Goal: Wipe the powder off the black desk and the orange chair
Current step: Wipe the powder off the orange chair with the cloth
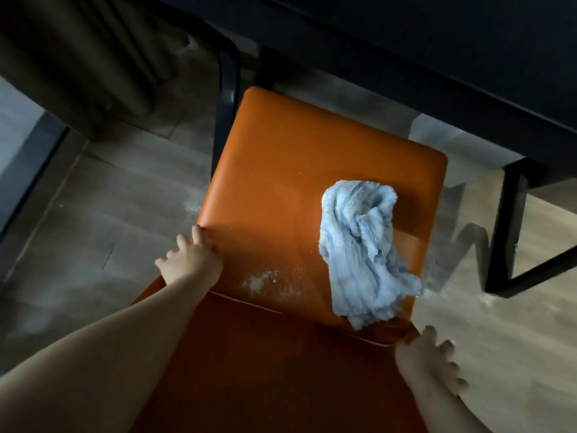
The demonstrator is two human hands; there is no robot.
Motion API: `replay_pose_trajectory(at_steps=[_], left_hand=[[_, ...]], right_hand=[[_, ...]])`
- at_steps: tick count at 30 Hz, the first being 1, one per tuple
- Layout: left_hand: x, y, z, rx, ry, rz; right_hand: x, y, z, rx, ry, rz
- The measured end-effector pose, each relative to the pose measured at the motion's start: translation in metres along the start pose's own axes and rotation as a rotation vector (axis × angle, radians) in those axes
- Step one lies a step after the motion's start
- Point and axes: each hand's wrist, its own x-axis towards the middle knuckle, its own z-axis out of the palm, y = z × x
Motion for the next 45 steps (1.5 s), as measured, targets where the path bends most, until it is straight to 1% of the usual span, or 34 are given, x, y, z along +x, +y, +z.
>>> replay_pose_trajectory(at_steps=[2,4,6,9,15,19,22,25,27,28,29,31,33,34,35,37,38,40,41,43,45], left_hand=[[-0.009,-0.002,0.004,0.159,0.019,0.037],[-0.016,-0.006,0.008,0.28,0.068,0.104],[-0.021,-0.011,0.009,0.325,0.1,0.147],[-0.031,-0.02,0.012,0.328,0.096,0.147],[-0.054,-0.052,0.032,0.308,0.049,0.12],[-0.066,-0.067,0.042,0.315,0.004,0.102],[-0.074,-0.072,0.046,0.315,0.006,0.105],[-0.076,-0.073,0.046,0.305,-0.01,0.105],[-0.075,-0.069,0.044,0.264,-0.02,0.064],[-0.074,-0.065,0.042,0.241,-0.023,0.031],[-0.073,-0.059,0.039,0.214,-0.019,-0.001],[-0.069,-0.046,0.033,0.147,0.009,-0.004],[-0.064,-0.032,0.028,0.095,0.076,0.115],[-0.06,-0.025,0.025,0.077,0.114,0.196],[-0.057,-0.017,0.022,0.068,0.139,0.275],[-0.048,-0.001,0.018,0.085,0.14,0.41],[-0.044,0.007,0.016,0.102,0.128,0.457],[-0.035,0.019,0.011,0.126,0.094,0.511],[-0.031,0.023,0.009,0.134,0.074,0.519],[-0.021,0.027,0.006,0.154,0.044,0.527],[-0.013,0.03,0.001,0.154,0.049,0.534]], right_hand=[[-0.004,0.003,0.005,-0.172,-0.04,-0.084],[-0.003,0.001,0.003,-0.218,-0.077,-0.084],[-0.002,0.004,0.001,-0.251,-0.079,-0.069],[-0.001,0.012,0.005,-0.387,-0.046,-0.094],[-0.011,0.026,0.018,-0.444,-0.036,-0.125],[-0.022,0.042,0.034,-0.457,-0.058,-0.13],[-0.027,0.052,0.043,-0.481,-0.061,-0.135],[-0.029,0.054,0.045,-0.487,-0.08,-0.103],[-0.029,0.048,0.041,-0.448,-0.081,-0.094],[-0.028,0.042,0.038,-0.409,-0.05,-0.114],[-0.027,0.035,0.034,-0.328,0.031,-0.163],[-0.027,0.013,0.024,-0.034,0.275,-0.354],[-0.029,-0.019,0.012,0.251,0.478,-0.583],[-0.03,-0.036,0.007,0.298,0.497,-0.672],[-0.032,-0.053,0.005,0.277,0.452,-0.749],[-0.035,-0.081,0.01,0.095,0.329,-0.864],[-0.034,-0.092,0.015,0.007,0.27,-0.891],[-0.028,-0.107,0.026,-0.098,0.175,-0.86],[-0.024,-0.112,0.028,-0.137,0.169,-0.841],[-0.012,-0.118,0.024,-0.127,0.233,-0.857],[0.002,-0.118,0.01,0.069,0.348,-0.914]])
